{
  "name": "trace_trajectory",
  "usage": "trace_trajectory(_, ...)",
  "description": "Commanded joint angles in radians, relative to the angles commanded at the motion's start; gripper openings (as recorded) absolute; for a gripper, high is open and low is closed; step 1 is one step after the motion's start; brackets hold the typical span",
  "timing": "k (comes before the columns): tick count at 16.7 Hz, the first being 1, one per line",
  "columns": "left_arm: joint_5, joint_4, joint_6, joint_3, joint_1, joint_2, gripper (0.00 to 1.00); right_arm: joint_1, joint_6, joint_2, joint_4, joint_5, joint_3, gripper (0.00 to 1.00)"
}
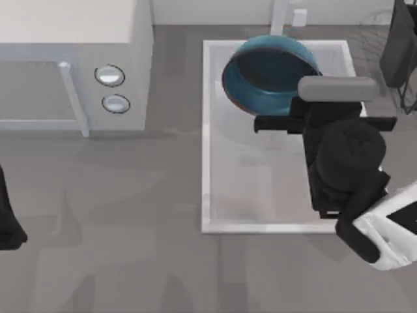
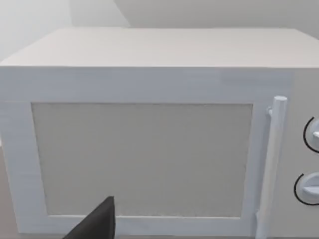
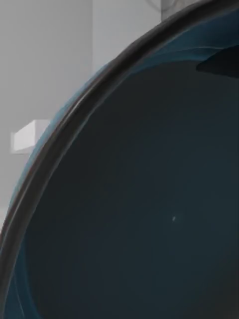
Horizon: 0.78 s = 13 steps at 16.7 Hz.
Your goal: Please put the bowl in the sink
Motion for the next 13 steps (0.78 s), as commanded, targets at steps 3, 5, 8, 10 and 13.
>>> trace_trajectory(3, 0.000, 0.000, 0.000, 0.000, 0.000, 0.000, 1.00, 0.001, -0.002, 0.162, 0.207, -0.003, -0.032, 0.00)
trace_trajectory(5, 0.000, 0.000, 0.000, 0.000, 0.000, 0.000, 1.00, 0.000, -0.003, 0.240, 0.296, -0.006, -0.049, 0.00)
trace_trajectory(8, 0.000, 0.000, 0.000, 0.000, 0.000, 0.000, 1.00, -0.001, -0.003, 0.288, 0.349, -0.008, -0.058, 0.00)
trace_trajectory(10, 0.000, 0.000, 0.000, 0.000, 0.000, 0.000, 1.00, -0.001, -0.003, 0.288, 0.349, -0.008, -0.058, 0.00)
trace_trajectory(13, 0.000, 0.000, 0.000, 0.000, 0.000, 0.000, 1.00, -0.001, -0.003, 0.288, 0.349, -0.008, -0.058, 0.08)
